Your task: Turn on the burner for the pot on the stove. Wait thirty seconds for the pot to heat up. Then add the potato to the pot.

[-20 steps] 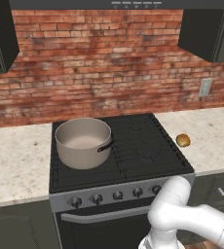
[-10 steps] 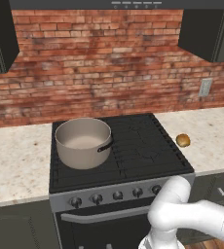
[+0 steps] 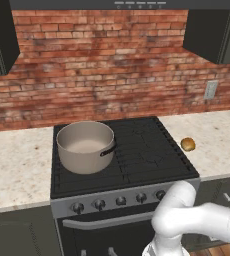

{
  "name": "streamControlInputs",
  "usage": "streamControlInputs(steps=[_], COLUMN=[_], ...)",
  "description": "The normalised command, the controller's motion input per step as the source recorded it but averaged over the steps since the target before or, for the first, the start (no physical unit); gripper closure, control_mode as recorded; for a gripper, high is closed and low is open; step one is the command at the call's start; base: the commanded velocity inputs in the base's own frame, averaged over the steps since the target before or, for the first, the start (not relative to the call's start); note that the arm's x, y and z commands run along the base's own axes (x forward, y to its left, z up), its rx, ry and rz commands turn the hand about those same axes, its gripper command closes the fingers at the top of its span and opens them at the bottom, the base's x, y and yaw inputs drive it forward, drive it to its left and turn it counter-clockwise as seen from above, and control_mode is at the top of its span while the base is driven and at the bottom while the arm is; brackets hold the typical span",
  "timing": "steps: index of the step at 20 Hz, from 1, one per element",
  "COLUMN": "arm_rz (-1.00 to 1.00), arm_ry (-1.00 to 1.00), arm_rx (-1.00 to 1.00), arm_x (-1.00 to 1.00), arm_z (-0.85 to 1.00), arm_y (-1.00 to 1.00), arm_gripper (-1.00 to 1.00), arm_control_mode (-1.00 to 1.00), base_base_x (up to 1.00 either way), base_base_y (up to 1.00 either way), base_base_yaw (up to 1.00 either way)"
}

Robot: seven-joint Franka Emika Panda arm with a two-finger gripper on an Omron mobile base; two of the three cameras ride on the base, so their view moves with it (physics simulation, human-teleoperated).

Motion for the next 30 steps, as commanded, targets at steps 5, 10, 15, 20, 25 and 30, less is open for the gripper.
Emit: streamControlInputs(steps=[5,10,15,20,25,30], arm_rz=[0.00,0.00,0.00,-0.01,0.00,-0.01], arm_ry=[0.00,-0.05,0.00,0.00,0.00,0.02], arm_rx=[0.00,-0.01,0.00,0.00,0.00,0.00], arm_x=[0.19,0.21,0.16,0.24,0.23,0.21], arm_z=[-0.11,0.00,-0.06,-0.03,-0.08,-0.24], arm_y=[0.00,0.02,0.03,0.05,0.03,0.00], arm_gripper=[-1.00,-1.00,-1.00,-1.00,-1.00,-1.00], arm_control_mode=[-1.00,-1.00,-1.00,-1.00,-1.00,-1.00], base_base_x=[0.00,0.00,0.00,0.00,0.00,0.00], base_base_y=[0.00,0.00,0.00,0.00,0.00,0.00], base_base_yaw=[0.00,0.00,0.00,0.00,0.00,0.00])
